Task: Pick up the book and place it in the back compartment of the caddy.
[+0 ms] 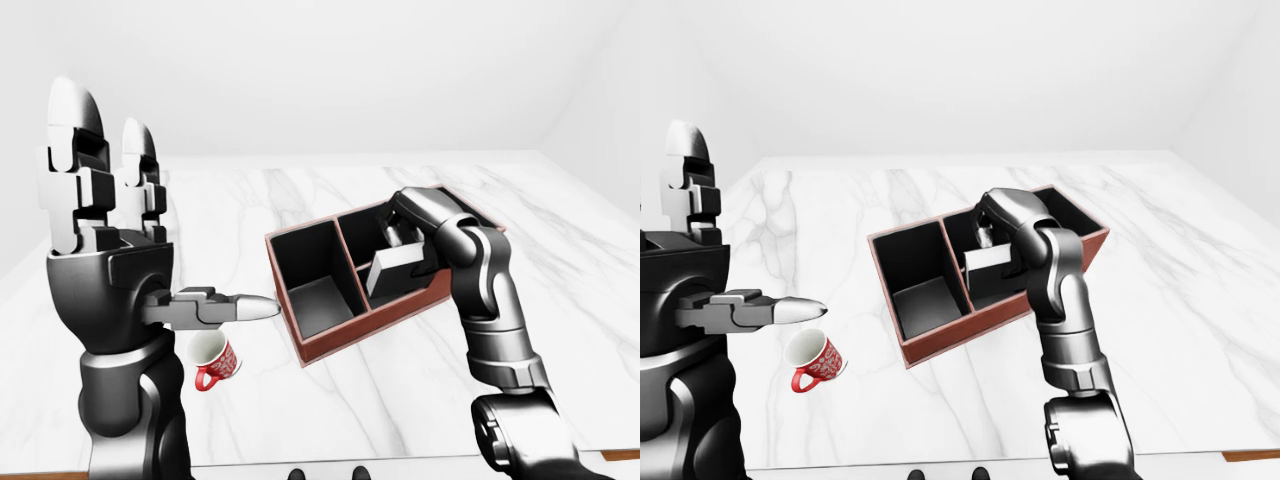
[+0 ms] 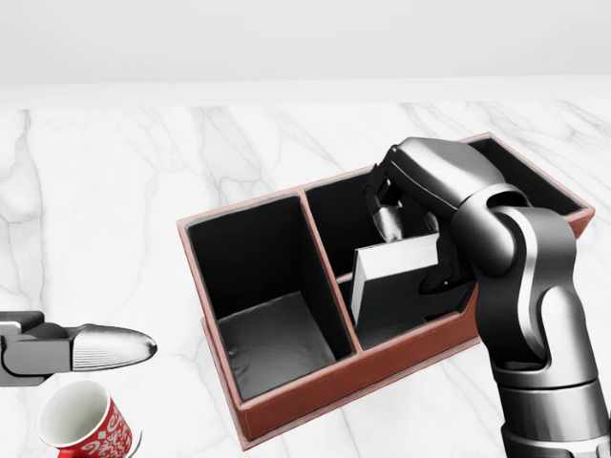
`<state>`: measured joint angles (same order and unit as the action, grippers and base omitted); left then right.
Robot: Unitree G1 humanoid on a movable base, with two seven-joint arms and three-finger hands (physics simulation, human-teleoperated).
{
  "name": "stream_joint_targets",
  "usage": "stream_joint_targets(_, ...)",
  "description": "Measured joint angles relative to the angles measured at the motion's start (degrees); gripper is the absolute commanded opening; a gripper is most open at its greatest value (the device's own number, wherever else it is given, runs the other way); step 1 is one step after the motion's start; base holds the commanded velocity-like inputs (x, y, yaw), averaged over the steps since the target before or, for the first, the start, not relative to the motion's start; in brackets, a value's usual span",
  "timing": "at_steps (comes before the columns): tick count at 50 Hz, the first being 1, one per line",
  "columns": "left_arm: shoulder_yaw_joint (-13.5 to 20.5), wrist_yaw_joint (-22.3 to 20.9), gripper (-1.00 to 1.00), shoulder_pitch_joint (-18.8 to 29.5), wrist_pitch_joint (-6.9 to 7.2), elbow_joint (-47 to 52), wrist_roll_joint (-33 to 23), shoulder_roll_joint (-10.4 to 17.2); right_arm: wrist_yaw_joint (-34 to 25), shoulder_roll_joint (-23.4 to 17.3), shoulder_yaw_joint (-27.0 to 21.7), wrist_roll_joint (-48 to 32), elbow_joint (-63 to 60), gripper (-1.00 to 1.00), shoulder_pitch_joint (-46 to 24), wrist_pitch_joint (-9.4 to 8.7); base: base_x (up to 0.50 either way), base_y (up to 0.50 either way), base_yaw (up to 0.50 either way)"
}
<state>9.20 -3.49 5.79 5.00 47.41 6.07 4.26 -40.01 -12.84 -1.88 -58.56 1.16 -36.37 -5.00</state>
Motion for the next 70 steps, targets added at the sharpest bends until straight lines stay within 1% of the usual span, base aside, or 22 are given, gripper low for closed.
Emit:
stream_joint_targets(16, 0.15, 0.08, 1.0, 0.12, 0.0, 0.34, 0.19, 0.06, 0.0, -0.05, 0.16, 1.32, 3.74, -1.0, -1.11, 0.0, 0.0, 0.0, 0.0)
stream_joint_targets(42, -0.35, -0.03, 1.0, -0.37, 0.0, -0.34, -0.28, -0.11, 0.25, -1.37, -0.24, 2.32, 6.67, -1.0, -2.91, 0.0, 0.0, 0.0, 0.0)
stream_joint_targets(57, -0.22, -0.01, 1.0, -0.14, 0.0, -0.15, -0.24, -0.08, 2.8, -1.72, -0.28, 3.74, 9.79, -1.0, -4.89, 0.0, 0.0, 0.0, 0.0)
stream_joint_targets(70, -0.19, 0.03, 1.0, -0.15, 0.0, 0.04, -0.21, -0.08, 5.61, -2.03, -0.28, 4.83, 12.2, -1.0, -4.95, 0.0, 0.0, 0.0, 0.0)
